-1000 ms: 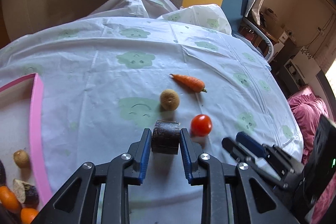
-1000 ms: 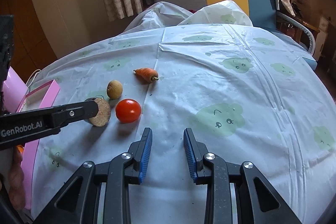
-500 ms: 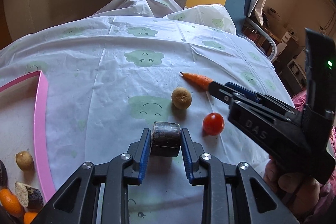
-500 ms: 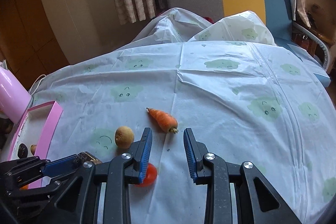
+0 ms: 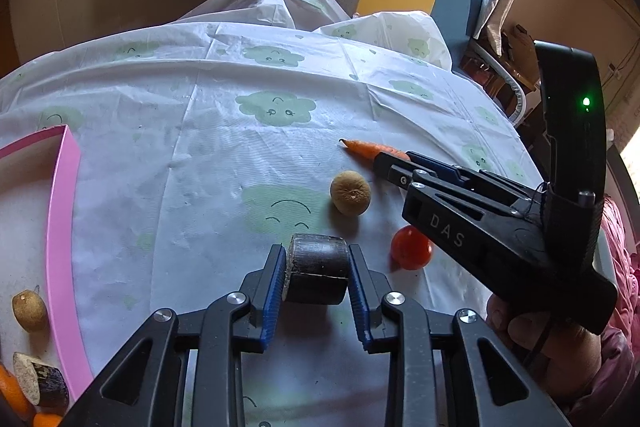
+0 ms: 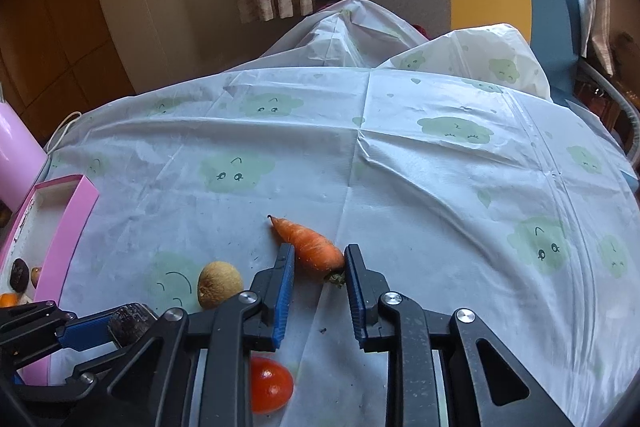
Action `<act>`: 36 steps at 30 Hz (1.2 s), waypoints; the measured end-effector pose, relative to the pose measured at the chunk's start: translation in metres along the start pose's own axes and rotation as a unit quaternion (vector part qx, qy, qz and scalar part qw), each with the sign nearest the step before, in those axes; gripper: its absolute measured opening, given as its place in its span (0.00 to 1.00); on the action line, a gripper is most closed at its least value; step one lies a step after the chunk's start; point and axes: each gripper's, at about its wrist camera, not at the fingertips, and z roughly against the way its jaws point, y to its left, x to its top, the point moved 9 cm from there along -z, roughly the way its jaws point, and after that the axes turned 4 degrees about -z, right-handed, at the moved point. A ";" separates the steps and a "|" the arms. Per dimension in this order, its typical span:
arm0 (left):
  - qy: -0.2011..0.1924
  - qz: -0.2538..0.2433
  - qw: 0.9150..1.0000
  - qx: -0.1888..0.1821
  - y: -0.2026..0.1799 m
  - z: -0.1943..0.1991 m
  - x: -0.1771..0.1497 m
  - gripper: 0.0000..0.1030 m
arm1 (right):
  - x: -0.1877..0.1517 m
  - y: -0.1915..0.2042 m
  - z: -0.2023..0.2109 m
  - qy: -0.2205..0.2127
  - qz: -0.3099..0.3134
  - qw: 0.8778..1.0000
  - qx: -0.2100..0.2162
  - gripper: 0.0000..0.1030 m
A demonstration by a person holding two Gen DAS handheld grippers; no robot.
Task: Organize fruits
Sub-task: 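Carry the eggplant piece into the tray with the left gripper while the right drops the carrot there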
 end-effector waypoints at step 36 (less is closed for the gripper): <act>-0.077 0.026 0.993 0.085 0.070 0.136 -0.046 0.28 | -0.049 0.097 0.092 -0.018 0.003 0.997 0.069 0.24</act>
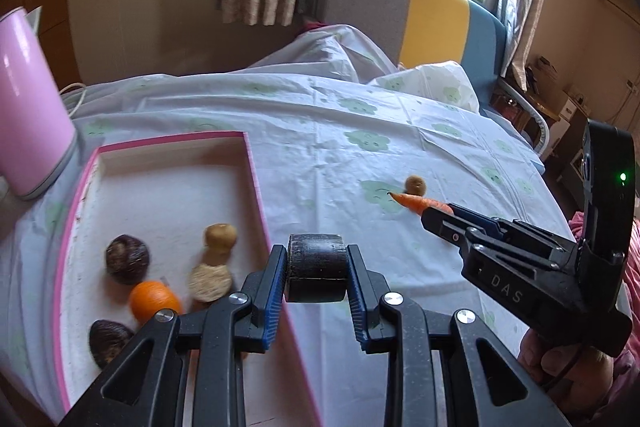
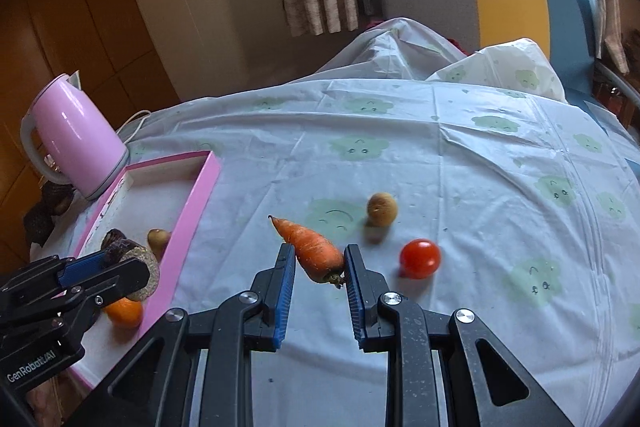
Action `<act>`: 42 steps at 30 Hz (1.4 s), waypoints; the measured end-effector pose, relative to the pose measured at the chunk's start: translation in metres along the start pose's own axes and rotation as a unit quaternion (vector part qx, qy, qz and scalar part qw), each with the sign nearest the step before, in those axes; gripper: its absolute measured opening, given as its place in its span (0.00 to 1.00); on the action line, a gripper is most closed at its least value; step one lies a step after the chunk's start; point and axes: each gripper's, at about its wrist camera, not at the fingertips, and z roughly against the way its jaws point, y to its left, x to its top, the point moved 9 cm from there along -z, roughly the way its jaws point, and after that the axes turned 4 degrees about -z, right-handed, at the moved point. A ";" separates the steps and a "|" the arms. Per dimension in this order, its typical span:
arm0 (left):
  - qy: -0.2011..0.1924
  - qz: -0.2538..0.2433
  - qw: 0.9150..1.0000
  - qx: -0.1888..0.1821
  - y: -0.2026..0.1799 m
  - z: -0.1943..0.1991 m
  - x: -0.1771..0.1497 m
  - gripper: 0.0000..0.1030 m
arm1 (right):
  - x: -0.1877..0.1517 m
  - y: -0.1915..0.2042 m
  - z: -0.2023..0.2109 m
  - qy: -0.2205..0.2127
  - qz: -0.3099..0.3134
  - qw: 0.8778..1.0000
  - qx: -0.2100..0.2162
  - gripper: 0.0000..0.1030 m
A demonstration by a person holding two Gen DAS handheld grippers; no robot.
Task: Organize fruits
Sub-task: 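Carry the eggplant piece into the tray with the left gripper while the right drops the carrot there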
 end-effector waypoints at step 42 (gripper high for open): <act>0.008 0.145 0.985 0.096 0.155 0.030 -0.048 0.35 | -0.099 0.188 -0.007 0.112 0.151 0.970 0.158 0.24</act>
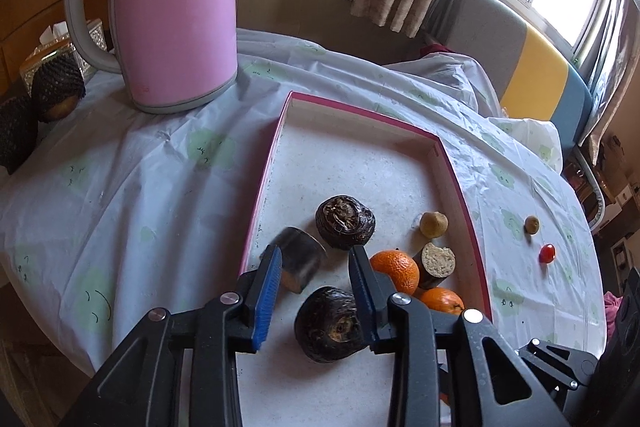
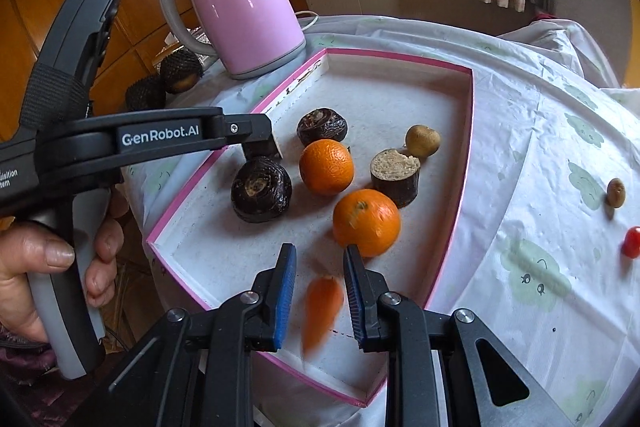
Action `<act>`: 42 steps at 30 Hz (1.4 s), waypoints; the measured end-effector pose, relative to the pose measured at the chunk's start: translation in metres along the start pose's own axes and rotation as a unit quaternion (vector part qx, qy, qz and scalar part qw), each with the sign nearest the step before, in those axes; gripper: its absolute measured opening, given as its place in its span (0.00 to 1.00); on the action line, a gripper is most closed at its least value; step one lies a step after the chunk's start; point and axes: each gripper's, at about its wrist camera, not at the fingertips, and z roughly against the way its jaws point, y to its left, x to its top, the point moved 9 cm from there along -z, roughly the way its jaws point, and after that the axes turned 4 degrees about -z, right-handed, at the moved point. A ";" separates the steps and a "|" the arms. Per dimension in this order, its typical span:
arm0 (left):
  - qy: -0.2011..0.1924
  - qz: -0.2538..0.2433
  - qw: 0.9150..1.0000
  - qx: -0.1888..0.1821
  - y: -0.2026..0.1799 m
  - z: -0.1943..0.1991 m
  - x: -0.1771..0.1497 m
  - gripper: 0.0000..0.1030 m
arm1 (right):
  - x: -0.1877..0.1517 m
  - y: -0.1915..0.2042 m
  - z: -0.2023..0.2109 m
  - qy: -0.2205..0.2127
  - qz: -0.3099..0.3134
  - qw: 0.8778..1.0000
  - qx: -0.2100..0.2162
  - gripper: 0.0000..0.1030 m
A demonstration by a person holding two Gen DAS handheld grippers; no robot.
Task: Organize fruits
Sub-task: 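Carry the eggplant piece into the tray with the left gripper while the right drops the carrot there, then open both grippers and move them back toward the brown fruit and tomato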
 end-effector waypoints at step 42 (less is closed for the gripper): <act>-0.113 -0.130 0.983 0.060 -0.057 0.070 0.013 0.36 | 0.030 -0.116 0.119 -0.188 -0.064 0.954 -0.226 1.00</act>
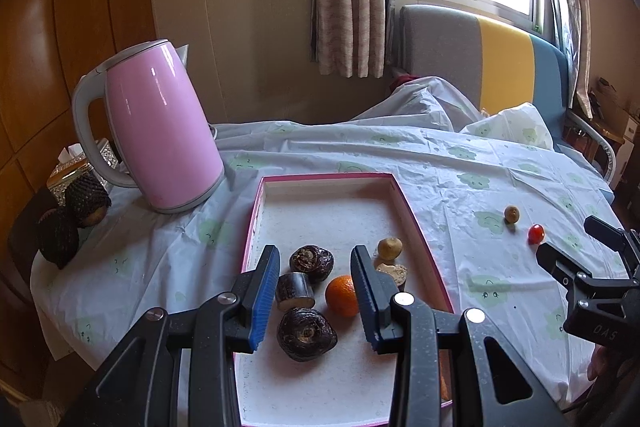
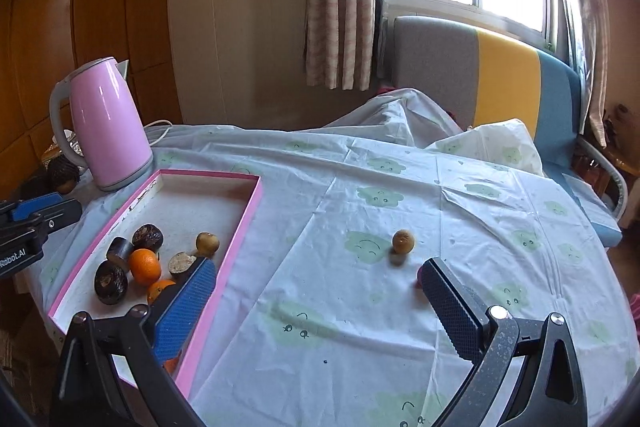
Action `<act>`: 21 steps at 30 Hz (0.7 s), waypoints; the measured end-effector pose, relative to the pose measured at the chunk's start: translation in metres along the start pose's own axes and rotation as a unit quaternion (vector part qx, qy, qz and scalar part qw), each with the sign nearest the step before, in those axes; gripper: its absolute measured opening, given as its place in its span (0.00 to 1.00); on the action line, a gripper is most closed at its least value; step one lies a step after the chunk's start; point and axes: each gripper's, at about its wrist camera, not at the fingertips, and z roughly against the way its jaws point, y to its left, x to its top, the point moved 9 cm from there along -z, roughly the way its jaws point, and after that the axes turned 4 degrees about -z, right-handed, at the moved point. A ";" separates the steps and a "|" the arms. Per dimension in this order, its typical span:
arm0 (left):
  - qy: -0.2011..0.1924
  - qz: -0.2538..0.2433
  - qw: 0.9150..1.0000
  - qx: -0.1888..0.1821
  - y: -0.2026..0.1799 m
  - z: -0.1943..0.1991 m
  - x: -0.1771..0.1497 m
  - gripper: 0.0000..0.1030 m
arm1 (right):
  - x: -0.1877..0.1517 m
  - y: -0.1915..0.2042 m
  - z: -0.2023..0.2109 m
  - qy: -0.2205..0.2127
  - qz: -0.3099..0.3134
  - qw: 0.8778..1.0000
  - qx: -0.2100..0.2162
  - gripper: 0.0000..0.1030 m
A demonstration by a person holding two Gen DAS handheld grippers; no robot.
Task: Organize fruits
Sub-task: 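Open both grippers and move them back toward the brown fruit and tomato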
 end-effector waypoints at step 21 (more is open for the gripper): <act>0.010 -0.042 0.999 -0.009 -0.030 -0.004 -0.002 0.36 | -0.027 -0.054 -0.003 0.027 -0.064 0.998 -0.004 1.00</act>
